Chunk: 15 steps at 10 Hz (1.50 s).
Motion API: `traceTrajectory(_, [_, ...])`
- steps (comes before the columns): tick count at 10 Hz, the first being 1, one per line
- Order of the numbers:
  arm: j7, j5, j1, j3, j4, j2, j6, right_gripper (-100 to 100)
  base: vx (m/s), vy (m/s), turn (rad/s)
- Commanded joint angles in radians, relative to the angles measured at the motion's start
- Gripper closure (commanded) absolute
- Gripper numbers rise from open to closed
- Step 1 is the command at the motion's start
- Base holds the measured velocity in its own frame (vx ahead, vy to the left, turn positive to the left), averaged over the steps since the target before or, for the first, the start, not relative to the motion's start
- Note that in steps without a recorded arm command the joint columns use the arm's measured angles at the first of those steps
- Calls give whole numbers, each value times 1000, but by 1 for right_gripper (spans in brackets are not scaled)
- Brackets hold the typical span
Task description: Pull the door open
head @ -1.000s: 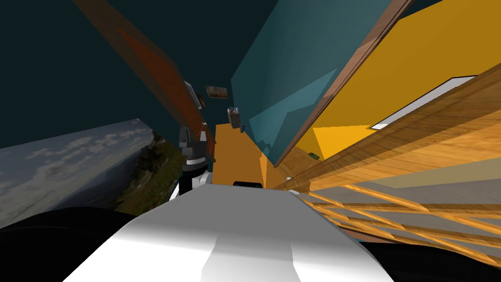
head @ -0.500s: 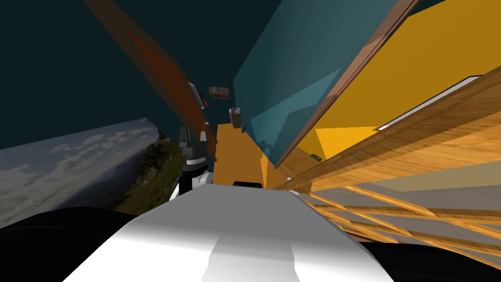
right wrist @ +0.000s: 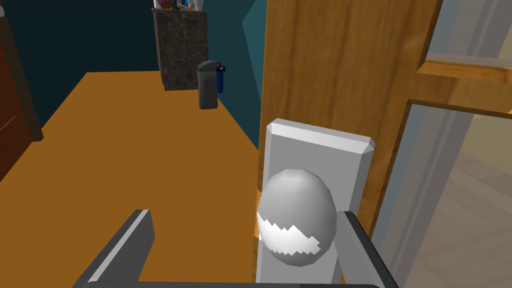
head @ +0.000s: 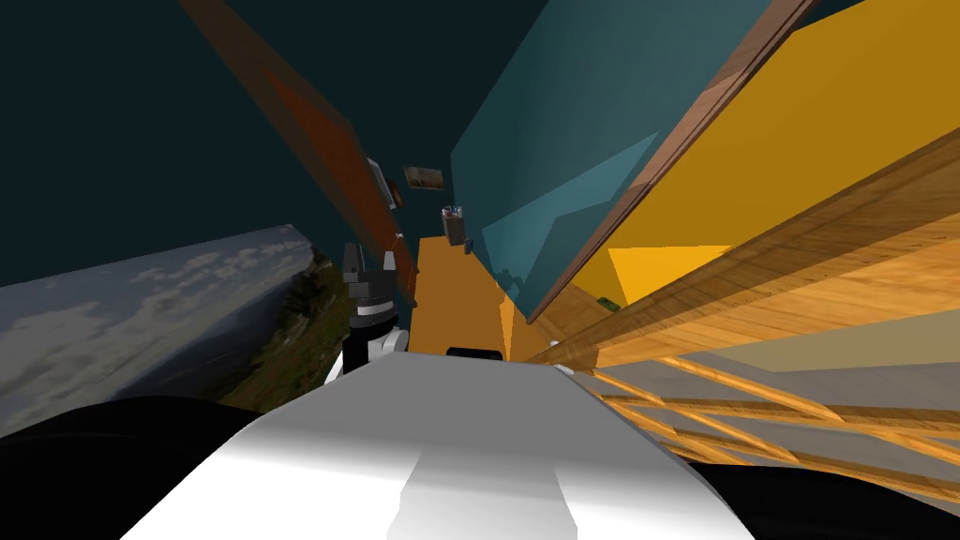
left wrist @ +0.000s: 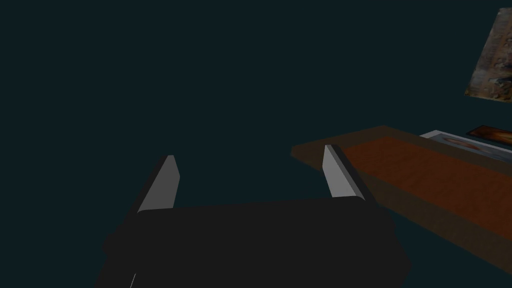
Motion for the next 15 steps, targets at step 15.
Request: traceTrajectory(15, [7, -17, 39, -5, -11, 54, -4, 100, -54, -6, 105])
